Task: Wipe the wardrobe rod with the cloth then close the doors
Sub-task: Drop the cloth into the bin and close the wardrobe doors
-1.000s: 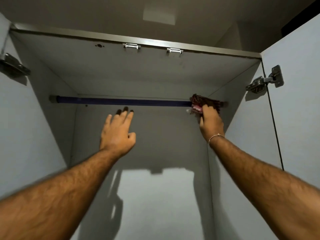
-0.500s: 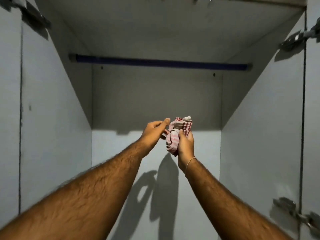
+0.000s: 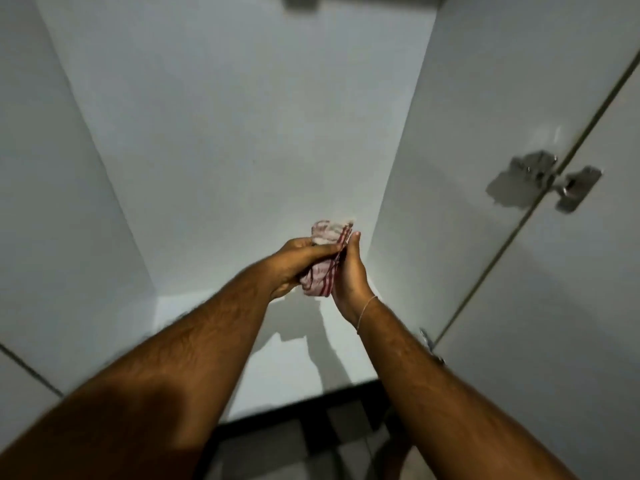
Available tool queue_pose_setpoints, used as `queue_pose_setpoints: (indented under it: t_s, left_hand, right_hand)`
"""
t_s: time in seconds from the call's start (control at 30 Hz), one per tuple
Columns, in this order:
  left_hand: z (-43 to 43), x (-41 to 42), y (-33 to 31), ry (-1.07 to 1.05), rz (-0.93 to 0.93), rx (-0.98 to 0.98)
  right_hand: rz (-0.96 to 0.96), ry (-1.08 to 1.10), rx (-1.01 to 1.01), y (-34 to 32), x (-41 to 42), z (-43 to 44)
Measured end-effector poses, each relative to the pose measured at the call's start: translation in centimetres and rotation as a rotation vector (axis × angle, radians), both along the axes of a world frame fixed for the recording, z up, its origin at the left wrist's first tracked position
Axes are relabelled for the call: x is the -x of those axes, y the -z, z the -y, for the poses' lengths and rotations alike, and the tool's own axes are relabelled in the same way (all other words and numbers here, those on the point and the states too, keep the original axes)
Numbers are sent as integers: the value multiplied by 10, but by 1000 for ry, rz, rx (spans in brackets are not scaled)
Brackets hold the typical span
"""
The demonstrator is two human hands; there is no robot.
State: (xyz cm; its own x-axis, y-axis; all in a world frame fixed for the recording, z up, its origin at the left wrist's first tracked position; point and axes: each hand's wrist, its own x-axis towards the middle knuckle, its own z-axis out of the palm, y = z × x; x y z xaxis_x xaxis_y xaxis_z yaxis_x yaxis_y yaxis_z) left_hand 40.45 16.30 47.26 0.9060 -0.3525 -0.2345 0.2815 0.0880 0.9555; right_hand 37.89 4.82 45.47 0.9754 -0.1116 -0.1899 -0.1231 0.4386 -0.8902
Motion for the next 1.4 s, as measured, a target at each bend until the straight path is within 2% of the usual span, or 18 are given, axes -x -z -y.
queue_pose_setpoints:
  t_s: [0.17, 0.27, 0.33, 0.4, 0.53, 0.67, 0.77, 0.87, 0.93, 1.1, 1.2, 1.33, 1.4]
  left_hand:
    - [33, 57, 124, 97, -318, -6]
    - [52, 101, 204, 107, -528, 13]
    - [66, 132, 256, 156, -614, -54]
    - [77, 158, 298, 154, -661, -147]
    - [102, 208, 361, 213, -650, -350]
    - [136, 255, 416, 215, -675, -441]
    - [165, 274, 452, 233, -682, -477]
    - [186, 293, 481, 235, -650, -607]
    - [193, 307, 488, 297, -635, -693]
    - [216, 332, 495, 315, -702, -600]
    - [230, 338, 498, 357, -671, -590]
    - [226, 339, 499, 413, -624, -656]
    - [215, 339, 499, 484, -561, -754]
  right_hand:
    - [-280, -110, -25, 133, 69, 68]
    - [-461, -217, -121, 206, 128, 109]
    - [-567, -197, -185, 256, 169, 138]
    - [-650, -177, -260, 299, 205, 163]
    - [-769, -67, -222, 366, 279, 203]
    - [-879, 63, -260, 410, 341, 227]
    - [-923, 209, -195, 431, 363, 246]
    - [-964, 338, -78, 451, 379, 271]
    - [-992, 448, -69, 460, 387, 286]
    - [-924, 672, -195, 473, 387, 316]
    - [-907, 738, -165, 486, 390, 327]
    - [-1073, 735, -71, 500, 420, 331]
    - [-1190, 700, 99, 501, 431, 329]
